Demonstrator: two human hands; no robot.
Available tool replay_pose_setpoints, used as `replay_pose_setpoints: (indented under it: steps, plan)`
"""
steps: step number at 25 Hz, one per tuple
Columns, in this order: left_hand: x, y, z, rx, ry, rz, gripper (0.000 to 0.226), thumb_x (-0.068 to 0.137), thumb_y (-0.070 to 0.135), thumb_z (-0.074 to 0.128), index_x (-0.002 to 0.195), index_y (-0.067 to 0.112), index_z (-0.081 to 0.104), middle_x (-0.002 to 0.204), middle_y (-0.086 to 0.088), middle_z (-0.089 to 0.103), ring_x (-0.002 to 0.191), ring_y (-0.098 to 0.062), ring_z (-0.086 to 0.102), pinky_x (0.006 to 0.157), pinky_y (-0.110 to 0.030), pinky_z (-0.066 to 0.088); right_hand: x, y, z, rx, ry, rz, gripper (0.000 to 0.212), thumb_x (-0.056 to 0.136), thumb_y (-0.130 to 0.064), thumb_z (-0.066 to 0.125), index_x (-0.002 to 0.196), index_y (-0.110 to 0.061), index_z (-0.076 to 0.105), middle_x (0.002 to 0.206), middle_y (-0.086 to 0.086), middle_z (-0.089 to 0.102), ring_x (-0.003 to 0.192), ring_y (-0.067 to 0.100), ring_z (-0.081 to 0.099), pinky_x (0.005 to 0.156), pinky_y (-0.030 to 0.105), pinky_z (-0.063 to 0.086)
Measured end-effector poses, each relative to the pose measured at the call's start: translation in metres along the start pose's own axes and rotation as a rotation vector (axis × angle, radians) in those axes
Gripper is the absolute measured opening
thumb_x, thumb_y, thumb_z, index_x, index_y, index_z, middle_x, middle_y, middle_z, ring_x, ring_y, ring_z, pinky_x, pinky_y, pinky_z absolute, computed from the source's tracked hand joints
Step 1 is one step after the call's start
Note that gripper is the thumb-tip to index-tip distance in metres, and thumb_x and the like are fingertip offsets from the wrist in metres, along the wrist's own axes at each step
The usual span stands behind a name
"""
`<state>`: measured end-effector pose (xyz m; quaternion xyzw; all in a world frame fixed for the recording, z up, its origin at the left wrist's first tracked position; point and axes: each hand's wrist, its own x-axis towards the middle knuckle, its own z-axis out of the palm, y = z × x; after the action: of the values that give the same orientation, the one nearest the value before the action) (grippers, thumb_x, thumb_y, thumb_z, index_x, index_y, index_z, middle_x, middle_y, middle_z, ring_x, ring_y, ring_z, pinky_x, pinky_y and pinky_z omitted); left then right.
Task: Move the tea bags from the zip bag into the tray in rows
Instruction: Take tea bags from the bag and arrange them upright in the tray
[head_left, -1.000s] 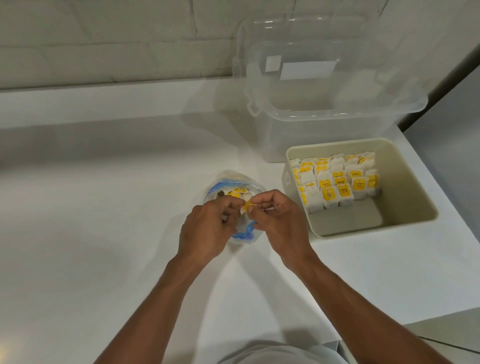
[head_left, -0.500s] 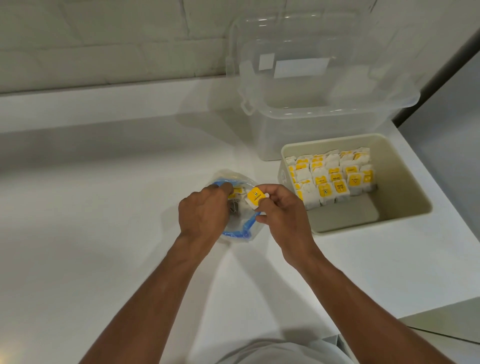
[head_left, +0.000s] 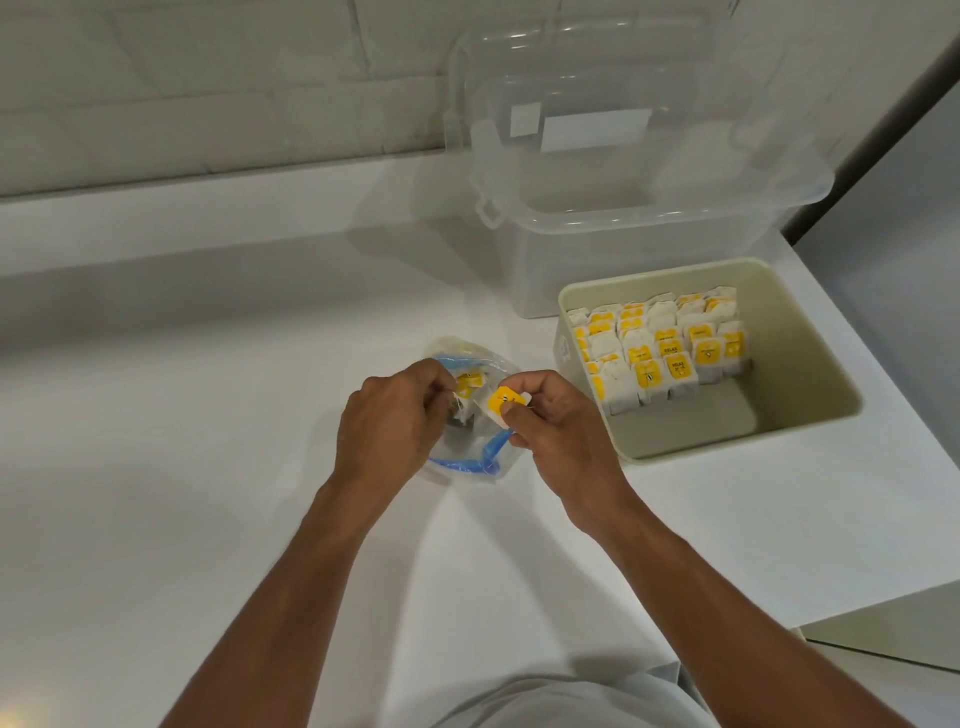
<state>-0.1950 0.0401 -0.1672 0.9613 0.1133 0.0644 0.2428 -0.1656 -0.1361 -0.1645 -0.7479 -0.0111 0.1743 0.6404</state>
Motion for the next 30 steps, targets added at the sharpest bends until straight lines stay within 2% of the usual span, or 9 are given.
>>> replay_pose_setpoints:
  steps: [3,7,10,14,18,21,25,27,30]
  plan:
    - [-0.001,0.006,-0.003,-0.243,-0.032,-0.072,0.009,0.090,0.021,0.070,0.093,0.021,0.078,0.086,0.008,0.077,0.080,-0.014,0.071,0.077,-0.027,0.055,0.000,-0.002,0.001,-0.009,0.000,-0.009,0.006,0.089,-0.017,0.069,0.091,-0.022,0.067,0.081,-0.011,0.071,0.079,0.005,0.067,0.067,0.020,0.055]
    - [0.002,0.009,-0.002,-0.341,-0.041,-0.149,0.004,0.083,0.025,0.077,0.079,0.025,0.077,0.073,0.015,0.073,0.074,-0.008,0.070,0.073,-0.031,0.056,-0.002,-0.005,0.000,-0.026,-0.006,-0.063,0.016,0.087,-0.015,0.072,0.101,-0.020,0.065,0.086,-0.010,0.072,0.078,0.001,0.068,0.063,0.014,0.050]
    - [0.006,0.009,-0.006,-0.309,-0.074,-0.184,0.013,0.082,0.027,0.078,0.093,0.029,0.072,0.079,0.014,0.070,0.080,-0.009,0.068,0.072,-0.025,0.052,-0.002,-0.007,-0.002,-0.150,0.022,-0.060,0.035,0.085,-0.023,0.076,0.114,-0.028,0.057,0.089,-0.008,0.073,0.082,0.004,0.069,0.064,0.015,0.053]
    - [0.015,0.003,-0.013,-0.618,-0.154,-0.238,0.018,0.078,0.032,0.076,0.096,0.036,0.077,0.084,0.009,0.074,0.085,-0.016,0.071,0.085,-0.042,0.058,0.001,-0.013,-0.006,-0.210,-0.052,-0.109,0.010,0.087,-0.022,0.073,0.097,-0.024,0.071,0.080,-0.016,0.072,0.077,-0.002,0.067,0.066,0.012,0.050]
    - [0.024,0.005,-0.025,-0.674,-0.149,-0.199,0.007,0.087,0.028,0.074,0.089,0.034,0.076,0.083,0.007,0.074,0.078,-0.015,0.070,0.074,-0.038,0.058,0.007,-0.028,-0.015,-0.406,-0.145,-0.199,0.020,0.093,-0.027,0.065,0.113,-0.029,0.070,0.092,-0.012,0.073,0.088,0.007,0.067,0.080,0.028,0.057]
    - [0.033,0.009,-0.032,-0.645,-0.142,-0.190,0.007,0.090,0.028,0.071,0.091,0.034,0.073,0.088,0.007,0.075,0.085,-0.017,0.071,0.075,-0.037,0.058,0.012,-0.047,-0.020,-0.451,-0.242,-0.185,0.039,0.087,-0.024,0.072,0.123,-0.033,0.058,0.087,-0.011,0.070,0.080,0.008,0.068,0.073,0.028,0.055]
    - [0.033,0.013,-0.036,-0.726,-0.190,-0.218,0.010,0.094,0.022,0.067,0.093,0.030,0.072,0.090,0.003,0.076,0.088,-0.022,0.072,0.073,-0.035,0.057,0.012,-0.078,-0.025,-0.298,-0.448,-0.087,0.015,0.082,-0.011,0.077,0.094,-0.016,0.070,0.078,-0.002,0.066,0.066,0.004,0.060,0.062,0.019,0.048]
    - [0.035,0.016,-0.040,-0.732,-0.239,-0.206,0.010,0.093,0.021,0.067,0.095,0.029,0.073,0.090,0.001,0.076,0.086,-0.023,0.073,0.074,-0.037,0.058,0.016,-0.087,-0.025,-0.218,-0.526,-0.062,0.013,0.083,-0.005,0.075,0.094,-0.010,0.071,0.082,0.004,0.065,0.070,0.009,0.063,0.064,0.020,0.051]
    - [0.037,0.025,-0.054,-0.827,-0.337,-0.187,0.013,0.095,0.016,0.064,0.103,0.022,0.072,0.089,0.000,0.077,0.078,-0.015,0.071,0.066,-0.025,0.054,0.030,-0.092,-0.024,-0.343,-0.349,-0.115,0.015,0.082,-0.008,0.076,0.095,-0.013,0.073,0.080,0.000,0.066,0.066,0.009,0.062,0.066,0.025,0.056]
